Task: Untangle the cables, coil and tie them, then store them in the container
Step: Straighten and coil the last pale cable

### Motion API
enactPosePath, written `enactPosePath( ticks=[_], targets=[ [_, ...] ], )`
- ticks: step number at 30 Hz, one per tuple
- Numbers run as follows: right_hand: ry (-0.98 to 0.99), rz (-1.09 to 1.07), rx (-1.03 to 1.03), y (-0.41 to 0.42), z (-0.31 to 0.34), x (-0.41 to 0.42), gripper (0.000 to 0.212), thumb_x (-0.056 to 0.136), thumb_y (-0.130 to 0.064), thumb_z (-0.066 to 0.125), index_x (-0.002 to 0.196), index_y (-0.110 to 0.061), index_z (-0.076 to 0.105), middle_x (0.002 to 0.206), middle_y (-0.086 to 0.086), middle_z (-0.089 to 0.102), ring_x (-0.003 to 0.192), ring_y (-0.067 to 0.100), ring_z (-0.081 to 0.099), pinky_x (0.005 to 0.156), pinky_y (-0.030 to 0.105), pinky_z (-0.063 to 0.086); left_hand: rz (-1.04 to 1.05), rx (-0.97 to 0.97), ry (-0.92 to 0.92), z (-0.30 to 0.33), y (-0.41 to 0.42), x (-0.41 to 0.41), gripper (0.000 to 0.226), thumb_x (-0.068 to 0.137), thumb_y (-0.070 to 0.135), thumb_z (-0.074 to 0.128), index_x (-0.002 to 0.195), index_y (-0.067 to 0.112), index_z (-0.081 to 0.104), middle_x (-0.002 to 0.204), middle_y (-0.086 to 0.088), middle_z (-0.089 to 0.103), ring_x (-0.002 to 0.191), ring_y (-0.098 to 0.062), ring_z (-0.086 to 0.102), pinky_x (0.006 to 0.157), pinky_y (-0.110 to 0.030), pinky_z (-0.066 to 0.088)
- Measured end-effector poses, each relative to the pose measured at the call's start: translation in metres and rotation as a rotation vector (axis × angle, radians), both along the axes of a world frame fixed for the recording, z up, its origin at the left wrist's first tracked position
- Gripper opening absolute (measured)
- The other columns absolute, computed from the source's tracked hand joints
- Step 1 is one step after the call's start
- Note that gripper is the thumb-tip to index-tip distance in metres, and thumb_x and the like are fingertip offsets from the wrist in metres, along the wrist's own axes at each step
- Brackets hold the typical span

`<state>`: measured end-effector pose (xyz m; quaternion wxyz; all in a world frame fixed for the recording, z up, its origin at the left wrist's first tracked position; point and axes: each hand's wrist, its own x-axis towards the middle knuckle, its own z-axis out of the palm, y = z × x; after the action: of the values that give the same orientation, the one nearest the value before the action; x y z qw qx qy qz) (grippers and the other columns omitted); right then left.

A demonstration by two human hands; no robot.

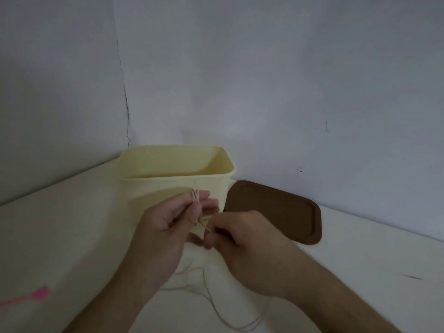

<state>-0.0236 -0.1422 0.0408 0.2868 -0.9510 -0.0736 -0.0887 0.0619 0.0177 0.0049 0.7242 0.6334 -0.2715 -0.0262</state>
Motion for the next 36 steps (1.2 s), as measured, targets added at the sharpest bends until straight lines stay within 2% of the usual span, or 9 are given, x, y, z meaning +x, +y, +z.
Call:
enactPosePath(
  ticks=[5, 11, 14, 17, 21, 25, 28, 31, 36],
  targets=[
    [-0.160, -0.057, 0.066, -0.021, 0.013, 0.001, 0.024, 0.101, -0.024, 0.070, 0.077, -0.025, 0.072, 0.067, -0.014, 0.067, 0.066, 0.007, 0.061, 0.061, 0.018, 0.043, -0.329, 0.198, 0.076, -0.003, 0.001, -0.003, 0.025, 0.093, 0.021, 0.055, 0.092, 0.011, 0.078, 0.078, -0.010, 0.074, 0.068, -0.024, 0.068, 0.050, -0.032, 0.042],
    [-0.164, -0.111, 0.259, -0.022, 0.003, 0.006, 0.034, 0.103, -0.042, 0.066, 0.074, -0.024, 0.069, 0.066, 0.005, 0.059, 0.060, 0.016, 0.050, 0.061, 0.039, 0.045, -0.615, -0.121, 0.334, 0.006, 0.008, -0.006, 0.030, 0.094, 0.021, 0.057, 0.100, -0.002, 0.075, 0.071, -0.011, 0.060, 0.056, -0.017, 0.053, 0.047, -0.022, 0.040],
    [-0.119, -0.119, 0.280, -0.014, -0.008, 0.007, 0.036, 0.108, -0.030, 0.058, 0.072, -0.027, 0.062, 0.064, -0.013, 0.059, 0.062, 0.004, 0.053, 0.060, 0.028, 0.043, -0.608, -0.283, 0.316, 0.005, 0.009, -0.008, 0.029, 0.095, 0.023, 0.070, 0.109, -0.002, 0.076, 0.089, -0.015, 0.073, 0.073, -0.019, 0.071, 0.048, -0.024, 0.046],
    [-0.021, -0.122, 0.231, -0.002, -0.017, 0.005, 0.031, 0.110, -0.026, 0.052, 0.081, -0.024, 0.064, 0.074, -0.012, 0.063, 0.068, 0.008, 0.058, 0.061, 0.026, 0.044, -0.395, -0.344, 0.325, 0.011, 0.007, -0.007, 0.032, 0.096, 0.018, 0.055, 0.111, 0.004, 0.080, 0.108, -0.017, 0.078, 0.093, -0.022, 0.077, 0.049, -0.027, 0.051],
    [0.057, -0.049, 0.039, 0.007, -0.015, 0.002, 0.028, 0.110, -0.024, 0.049, 0.086, -0.029, 0.062, 0.079, -0.012, 0.063, 0.066, 0.004, 0.056, 0.059, 0.018, 0.039, -0.123, -0.172, 0.121, 0.011, 0.003, -0.003, 0.031, 0.106, 0.008, 0.045, 0.123, 0.005, 0.071, 0.117, -0.010, 0.079, 0.113, -0.025, 0.074, 0.055, -0.028, 0.056],
    [0.120, -0.013, -0.096, 0.007, -0.016, 0.002, 0.023, 0.110, -0.023, 0.048, 0.098, -0.026, 0.066, 0.080, -0.015, 0.060, 0.067, 0.004, 0.053, 0.062, 0.019, 0.039, -0.131, -0.147, 0.086, 0.007, 0.000, -0.004, 0.031, 0.107, 0.005, 0.045, 0.130, 0.009, 0.066, 0.122, -0.004, 0.078, 0.118, -0.020, 0.072, 0.054, -0.028, 0.055],
    [0.133, 0.021, -0.190, 0.009, -0.012, -0.002, 0.019, 0.109, -0.024, 0.047, 0.101, -0.028, 0.064, 0.090, -0.012, 0.065, 0.077, 0.009, 0.060, 0.072, 0.031, 0.051, -0.110, -0.075, 0.059, 0.003, 0.000, -0.001, 0.030, 0.108, 0.006, 0.046, 0.127, 0.012, 0.069, 0.119, -0.001, 0.079, 0.114, -0.018, 0.074, 0.055, -0.028, 0.056],
    [0.013, -0.005, -0.126, 0.002, 0.001, -0.004, 0.020, 0.106, -0.025, 0.053, 0.088, -0.030, 0.058, 0.076, -0.010, 0.059, 0.063, 0.007, 0.052, 0.061, 0.029, 0.045, -0.090, 0.111, -0.039, -0.007, -0.002, 0.000, 0.022, 0.103, 0.016, 0.056, 0.110, 0.022, 0.077, 0.097, 0.007, 0.079, 0.089, -0.013, 0.074, 0.055, -0.033, 0.056],
    [-0.145, -0.031, 0.130, -0.016, 0.017, -0.004, 0.028, 0.103, -0.029, 0.068, 0.075, -0.025, 0.068, 0.068, -0.009, 0.071, 0.062, 0.011, 0.064, 0.061, 0.034, 0.052, -0.415, 0.049, 0.114, 0.001, 0.003, -0.006, 0.028, 0.096, 0.019, 0.053, 0.088, -0.002, 0.070, 0.075, -0.012, 0.066, 0.066, -0.024, 0.061, 0.050, -0.031, 0.040]
  ],
)
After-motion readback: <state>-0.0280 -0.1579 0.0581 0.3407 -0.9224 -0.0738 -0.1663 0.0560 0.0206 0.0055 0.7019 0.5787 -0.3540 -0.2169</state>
